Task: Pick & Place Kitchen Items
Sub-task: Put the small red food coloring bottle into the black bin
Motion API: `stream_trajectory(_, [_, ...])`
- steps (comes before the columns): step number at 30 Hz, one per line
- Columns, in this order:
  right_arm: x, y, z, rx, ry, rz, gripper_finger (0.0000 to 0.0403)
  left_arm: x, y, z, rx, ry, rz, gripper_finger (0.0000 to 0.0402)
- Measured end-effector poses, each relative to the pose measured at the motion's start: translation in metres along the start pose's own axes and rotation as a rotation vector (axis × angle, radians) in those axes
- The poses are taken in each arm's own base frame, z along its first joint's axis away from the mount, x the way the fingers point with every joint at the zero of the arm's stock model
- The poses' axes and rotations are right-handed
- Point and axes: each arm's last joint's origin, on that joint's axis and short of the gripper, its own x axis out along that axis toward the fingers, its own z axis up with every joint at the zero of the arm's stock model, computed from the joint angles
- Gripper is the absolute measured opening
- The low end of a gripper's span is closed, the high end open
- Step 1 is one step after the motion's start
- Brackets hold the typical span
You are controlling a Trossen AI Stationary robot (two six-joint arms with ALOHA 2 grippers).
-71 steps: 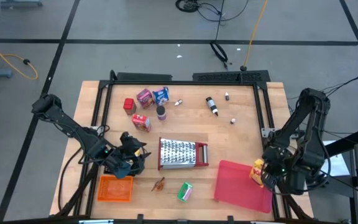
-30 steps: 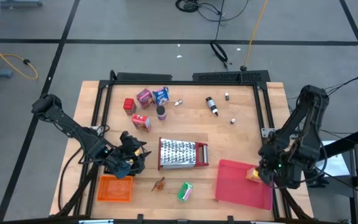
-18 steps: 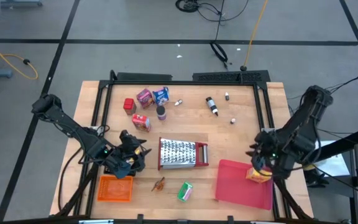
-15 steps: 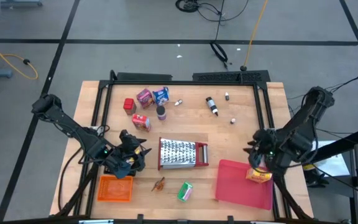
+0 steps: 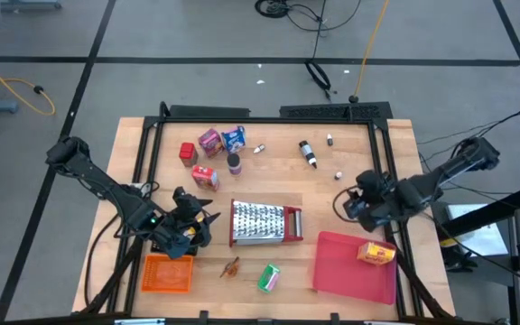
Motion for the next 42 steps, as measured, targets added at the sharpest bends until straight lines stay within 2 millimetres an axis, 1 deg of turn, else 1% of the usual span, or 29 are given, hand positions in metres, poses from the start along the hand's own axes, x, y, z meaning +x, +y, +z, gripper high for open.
stream_trajectory(4, [0.026, -0.003, -0.003, 0.024, -0.008, -0.055, 0.0171, 0.0, 0.0, 0.0, 0.0, 0.0, 0.0, 0.0225])
stream_trajectory(9, [0.055, -0.006, -0.001, 0.043, -0.028, -0.074, 0.0171, 0.0, 0.0, 0.0, -0.001, 0.0, 0.0, 0.0225])
stream_trajectory(16, [0.085, -0.008, 0.01, 0.059, -0.07, -0.033, 0.0171, 0.0, 0.0, 0.0, 0.0, 0.0, 0.0, 0.0225])
stream_trajectory(20, [0.1, -0.017, 0.011, 0.06, -0.05, -0.048, 0.0171, 0.0, 0.0, 0.0, 0.0, 0.0, 0.0, 0.0225])
stream_trajectory(23, [0.108, -0.021, 0.01, 0.071, -0.044, -0.044, 0.0171, 0.0, 0.0, 0.0, 0.0, 0.0, 0.0, 0.0225])
stream_trajectory(28, [0.122, -0.024, 0.007, 0.089, -0.055, 0.031, 0.0171, 0.0, 0.0, 0.0, 0.001, 0.0, 0.0, 0.0225])
stream_trajectory(33, [0.135, -0.033, 0.0, 0.103, -0.049, 0.024, 0.0171, 0.0, 0.0, 0.0, 0.001, -0.001, 0.0, 0.0225])
stream_trajectory(36, [0.138, -0.036, 0.002, 0.124, -0.069, 0.033, 0.0171, 0.0, 0.0, 0.0, 0.0, -0.001, 0.0, 0.0225])
stream_trajectory(39, [0.14, -0.038, 0.0, 0.104, -0.047, 0.03, 0.0171, 0.0, 0.0, 0.0, 0.0, -0.001, 0.001, 0.0225])
stream_trajectory(42, [0.14, -0.039, 0.004, 0.115, -0.074, 0.034, 0.0171, 0.0, 0.0, 0.0, 0.0, -0.004, 0.003, 0.0225])
